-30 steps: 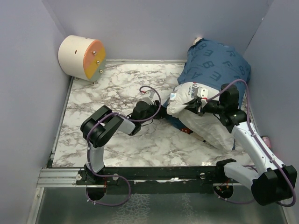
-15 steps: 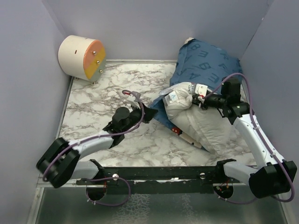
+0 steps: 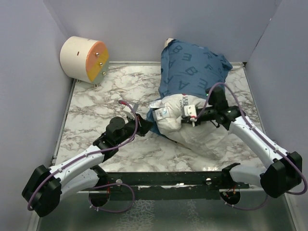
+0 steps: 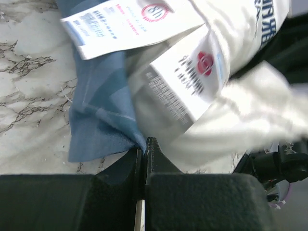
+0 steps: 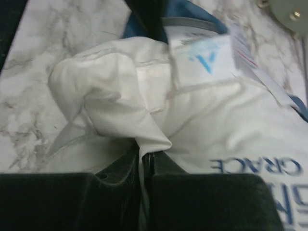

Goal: Put the pillow into the pillowcase
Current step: Stuff the pillow into the pillowcase.

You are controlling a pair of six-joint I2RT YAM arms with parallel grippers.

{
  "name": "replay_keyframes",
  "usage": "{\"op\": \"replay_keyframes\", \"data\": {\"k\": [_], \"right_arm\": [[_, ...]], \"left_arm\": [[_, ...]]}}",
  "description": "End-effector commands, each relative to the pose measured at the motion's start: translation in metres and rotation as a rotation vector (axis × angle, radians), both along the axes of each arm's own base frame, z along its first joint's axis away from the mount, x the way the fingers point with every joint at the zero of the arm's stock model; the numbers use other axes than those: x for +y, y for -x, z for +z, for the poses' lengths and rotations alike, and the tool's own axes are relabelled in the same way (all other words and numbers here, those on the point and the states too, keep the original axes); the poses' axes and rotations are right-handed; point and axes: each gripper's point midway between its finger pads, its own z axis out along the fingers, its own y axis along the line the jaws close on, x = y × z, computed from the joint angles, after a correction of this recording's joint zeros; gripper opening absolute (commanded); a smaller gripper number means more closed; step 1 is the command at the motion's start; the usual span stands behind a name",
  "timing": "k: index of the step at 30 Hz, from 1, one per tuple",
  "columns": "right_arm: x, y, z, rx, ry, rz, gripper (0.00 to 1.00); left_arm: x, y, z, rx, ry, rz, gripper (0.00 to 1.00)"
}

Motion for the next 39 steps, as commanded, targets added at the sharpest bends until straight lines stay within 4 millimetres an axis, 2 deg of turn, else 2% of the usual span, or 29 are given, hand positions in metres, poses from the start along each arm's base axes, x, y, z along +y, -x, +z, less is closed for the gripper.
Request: {"op": "replay_keyframes", "data": {"k": [1,3,6,10,12,15,18,22,24,27,29,32,34,37,39], "right_arm": [[0.025,0.024,-0.057,0.039,0.179,0.005,0.06],[0.024,-0.014,-0.058,0.011,0.209,-0.164,0.06],[0.006,-0.068,-0.053,-0.058,0.266,-0.407,0.06],[-0.022,-0.11,-0.029,-0.141,0.232,-0.548,0.06],[-0.036,-0.119,-0.029,-0.163,0.264,-0.563,0.06],[-0.041,-0.108,-0.046,-0.156,0.318,-0.494,0.06],[-0.039,-0.078,-0.069,-0.111,0.352,-0.368,0.07],[-0.047,-0.054,-0.087,-0.087,0.395,-0.306,0.08],[-0.05,-0.041,-0.085,-0.079,0.4,-0.25,0.08],[-0.043,-0.017,-0.06,-0.058,0.308,-0.115,0.09],[-0.033,0.0,-0.046,-0.048,0.249,-0.021,0.11],[-0.024,0.025,-0.053,0.027,0.204,0.094,0.16],[-0.026,0.032,-0.07,0.094,0.224,0.107,0.16],[-0.033,0.036,-0.092,0.162,0.269,0.082,0.17],[-0.034,0.044,-0.095,0.186,0.265,0.085,0.17]], "left_arm": [[-0.014,0.008,0.033,-0.07,0.112,-0.087,0.0],[-0.018,0.012,0.035,-0.068,0.121,-0.113,0.0],[-0.019,0.022,0.038,-0.064,0.133,-0.145,0.0],[-0.016,0.041,0.03,-0.031,0.141,-0.176,0.0],[-0.015,0.053,0.023,-0.009,0.146,-0.198,0.0],[-0.013,0.066,0.017,0.009,0.154,-0.219,0.0],[-0.014,0.073,0.018,0.011,0.164,-0.234,0.0],[-0.02,0.083,0.027,0.01,0.185,-0.276,0.0],[-0.025,0.089,0.031,0.014,0.19,-0.306,0.0],[-0.034,0.098,0.029,0.037,0.18,-0.341,0.0],[-0.041,0.101,0.019,0.06,0.156,-0.345,0.0],[-0.054,0.104,-0.004,0.107,0.101,-0.351,0.0],[-0.061,0.105,-0.012,0.125,0.062,-0.357,0.0],[-0.057,0.1,-0.016,0.136,-0.015,-0.321,0.18],[-0.047,0.099,-0.012,0.129,-0.052,-0.296,0.4]]}}
